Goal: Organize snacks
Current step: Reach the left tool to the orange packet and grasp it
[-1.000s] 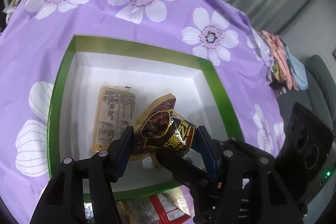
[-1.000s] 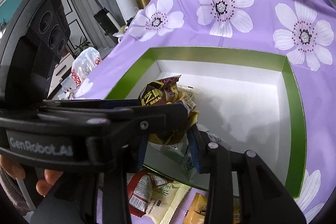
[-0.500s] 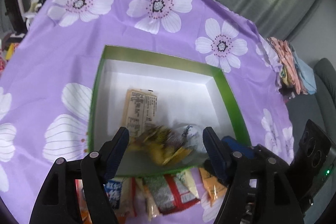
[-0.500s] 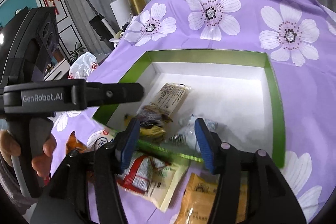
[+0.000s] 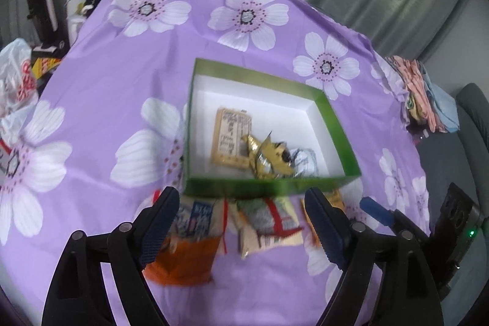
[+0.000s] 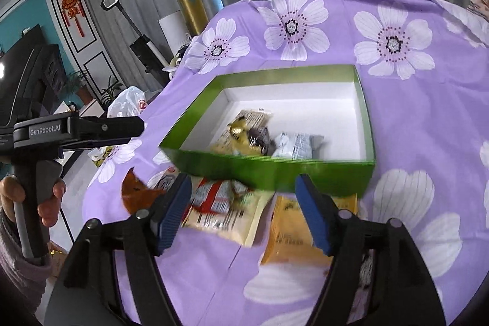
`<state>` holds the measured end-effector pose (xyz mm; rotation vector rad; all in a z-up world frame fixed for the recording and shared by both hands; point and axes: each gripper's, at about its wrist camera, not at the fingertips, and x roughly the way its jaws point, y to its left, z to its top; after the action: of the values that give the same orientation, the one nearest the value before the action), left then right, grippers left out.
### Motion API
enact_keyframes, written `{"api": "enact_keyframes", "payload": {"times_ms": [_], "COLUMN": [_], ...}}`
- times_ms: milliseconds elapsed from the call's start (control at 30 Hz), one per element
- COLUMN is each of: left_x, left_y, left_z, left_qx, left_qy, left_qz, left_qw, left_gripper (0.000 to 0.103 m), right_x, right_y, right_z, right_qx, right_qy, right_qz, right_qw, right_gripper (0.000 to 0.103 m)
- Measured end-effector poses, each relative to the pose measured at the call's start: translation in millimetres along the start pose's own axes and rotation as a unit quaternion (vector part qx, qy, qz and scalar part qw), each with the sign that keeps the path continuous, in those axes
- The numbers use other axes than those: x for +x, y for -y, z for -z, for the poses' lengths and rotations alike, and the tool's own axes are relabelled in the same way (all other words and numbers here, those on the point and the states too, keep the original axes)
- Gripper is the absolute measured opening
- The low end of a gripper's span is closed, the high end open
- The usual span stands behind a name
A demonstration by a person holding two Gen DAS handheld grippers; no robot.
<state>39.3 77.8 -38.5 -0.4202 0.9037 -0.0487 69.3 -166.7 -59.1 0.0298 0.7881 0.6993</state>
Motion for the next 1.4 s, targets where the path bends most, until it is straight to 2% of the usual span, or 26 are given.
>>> {"api": "enact_keyframes", "payload": {"times_ms": [133, 333, 467, 533, 600, 633, 700, 1067, 1333, 1400], "left_x": [-7, -18, -23, -23, -22, -22, -22, -7, -3, 0], "left_y": [-5, -17, -18, -24, -34, -40, -48, -69, -74, -74], "left_z": [17, 37, 48, 55, 61, 64, 68, 82, 78, 78], "left_qx": [-0.013, -0.024, 0.023, 0.030, 0.026, 0.022, 0.015, 0.018, 0.023, 0.026], "left_qy": [-0.005, 0.005, 0.004, -0.003, -0.010, -0.011, -0.008, -0.009, 0.002, -0.001], "left_qz": [-0.006, 0.019, -0.002, 0.002, -0.004, -0.023, -0.036, -0.051, -0.003, -0.001], "left_qw": [0.9999, 0.9995, 0.9997, 0.9995, 0.9996, 0.9994, 0.9992, 0.9985, 0.9997, 0.9997], "left_gripper": [0.084, 0.084, 0.084, 0.084, 0.084, 0.084, 0.084, 0.084, 0.084, 0.084], "right_x": [-7, -10, -9, -8, -6, -4, 0, 33, 58, 64], "right_y": [-7, -21, -29, -35, -41, -45, -51, -84, -105, -108], "right_z": [14, 31, 39, 42, 45, 47, 51, 61, 64, 64], "right_qx": [0.003, 0.000, -0.003, -0.011, -0.019, -0.023, -0.030, -0.063, -0.085, -0.088], "right_qy": [-0.004, -0.015, -0.021, -0.024, -0.027, -0.031, -0.039, -0.081, -0.101, -0.105], "right_qz": [-0.007, -0.018, -0.028, -0.031, -0.032, -0.034, -0.038, -0.054, -0.064, -0.066], "right_qw": [1.000, 1.000, 0.999, 0.999, 0.999, 0.999, 0.998, 0.993, 0.989, 0.988], "right_gripper": [0.071, 0.071, 0.071, 0.071, 0.071, 0.071, 0.071, 0.071, 0.071, 0.071]}}
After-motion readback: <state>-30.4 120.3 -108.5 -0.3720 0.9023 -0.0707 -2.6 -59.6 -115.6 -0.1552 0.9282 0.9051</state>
